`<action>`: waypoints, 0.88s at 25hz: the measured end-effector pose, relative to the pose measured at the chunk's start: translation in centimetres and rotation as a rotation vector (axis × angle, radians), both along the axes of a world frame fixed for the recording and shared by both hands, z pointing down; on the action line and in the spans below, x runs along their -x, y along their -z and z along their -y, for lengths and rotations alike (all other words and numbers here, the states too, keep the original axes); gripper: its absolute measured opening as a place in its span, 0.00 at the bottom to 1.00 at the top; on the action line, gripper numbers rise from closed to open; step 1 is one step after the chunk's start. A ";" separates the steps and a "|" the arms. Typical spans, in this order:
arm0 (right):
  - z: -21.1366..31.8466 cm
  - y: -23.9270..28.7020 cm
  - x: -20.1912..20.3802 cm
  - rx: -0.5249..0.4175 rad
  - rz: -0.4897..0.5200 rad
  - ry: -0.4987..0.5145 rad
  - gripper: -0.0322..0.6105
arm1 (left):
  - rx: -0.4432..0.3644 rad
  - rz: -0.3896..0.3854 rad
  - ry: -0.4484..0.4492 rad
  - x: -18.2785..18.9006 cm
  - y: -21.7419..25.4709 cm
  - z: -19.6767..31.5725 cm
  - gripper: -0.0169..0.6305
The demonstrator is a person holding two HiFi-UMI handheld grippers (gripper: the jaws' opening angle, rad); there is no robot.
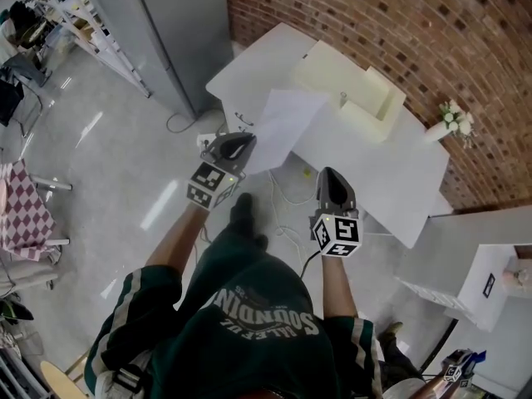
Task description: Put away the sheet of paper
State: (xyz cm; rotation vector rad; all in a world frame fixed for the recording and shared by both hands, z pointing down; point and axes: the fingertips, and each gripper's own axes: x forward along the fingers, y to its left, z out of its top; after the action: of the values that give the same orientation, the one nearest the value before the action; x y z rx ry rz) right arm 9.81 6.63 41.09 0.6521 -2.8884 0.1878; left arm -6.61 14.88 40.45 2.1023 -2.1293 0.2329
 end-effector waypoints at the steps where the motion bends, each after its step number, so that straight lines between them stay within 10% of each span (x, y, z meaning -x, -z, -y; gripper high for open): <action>1: 0.3 -0.1 0.1 0.001 -0.001 -0.002 0.05 | 0.003 0.000 -0.003 0.1 -0.1 0.4 0.04; 22: 15.1 -1.7 7.9 -0.030 -0.061 -0.077 0.05 | -0.009 -0.028 -0.145 7.1 -1.6 19.3 0.04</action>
State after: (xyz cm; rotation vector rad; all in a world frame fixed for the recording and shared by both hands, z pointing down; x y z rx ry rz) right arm 1.90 -8.50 42.75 0.7613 -2.8148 0.1323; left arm -13.72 -4.41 42.08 2.2544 -1.9679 0.2079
